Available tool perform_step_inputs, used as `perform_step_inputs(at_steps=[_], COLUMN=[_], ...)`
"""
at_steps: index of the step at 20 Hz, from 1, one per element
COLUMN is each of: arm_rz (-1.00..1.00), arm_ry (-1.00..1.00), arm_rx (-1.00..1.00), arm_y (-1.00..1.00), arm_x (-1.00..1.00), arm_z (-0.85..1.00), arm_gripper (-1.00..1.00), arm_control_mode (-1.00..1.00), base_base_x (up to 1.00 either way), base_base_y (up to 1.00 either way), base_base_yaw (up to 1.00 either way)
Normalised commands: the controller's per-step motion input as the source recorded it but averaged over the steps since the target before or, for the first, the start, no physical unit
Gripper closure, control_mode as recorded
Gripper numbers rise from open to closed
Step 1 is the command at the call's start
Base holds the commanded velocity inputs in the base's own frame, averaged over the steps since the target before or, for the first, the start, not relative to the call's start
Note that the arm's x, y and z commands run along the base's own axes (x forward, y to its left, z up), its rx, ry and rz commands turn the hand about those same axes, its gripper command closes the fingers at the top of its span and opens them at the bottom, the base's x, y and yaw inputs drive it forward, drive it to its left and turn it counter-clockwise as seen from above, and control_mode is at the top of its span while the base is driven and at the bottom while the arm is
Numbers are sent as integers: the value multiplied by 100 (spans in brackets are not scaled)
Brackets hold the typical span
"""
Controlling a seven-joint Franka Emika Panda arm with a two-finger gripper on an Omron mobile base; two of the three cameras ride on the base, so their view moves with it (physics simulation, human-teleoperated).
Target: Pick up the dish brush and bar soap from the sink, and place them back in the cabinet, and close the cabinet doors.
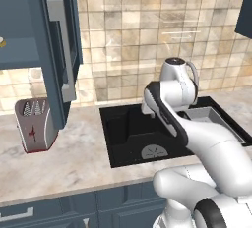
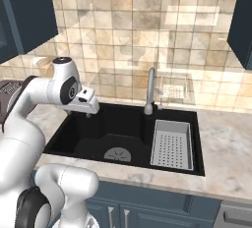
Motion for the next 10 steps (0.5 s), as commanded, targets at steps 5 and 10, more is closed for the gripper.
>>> perform_step_inputs(at_steps=[5, 10], arm_rz=[0, 0], arm_ry=[0, 0], arm_rx=[0, 0], arm_y=[5, 3], arm_x=[0, 5], arm_z=[-13, -16], arm_gripper=[-100, -100], arm_control_mode=[-100, -100], base_base_x=[0, 0], base_base_y=[0, 0], base_base_yaw=[0, 0])
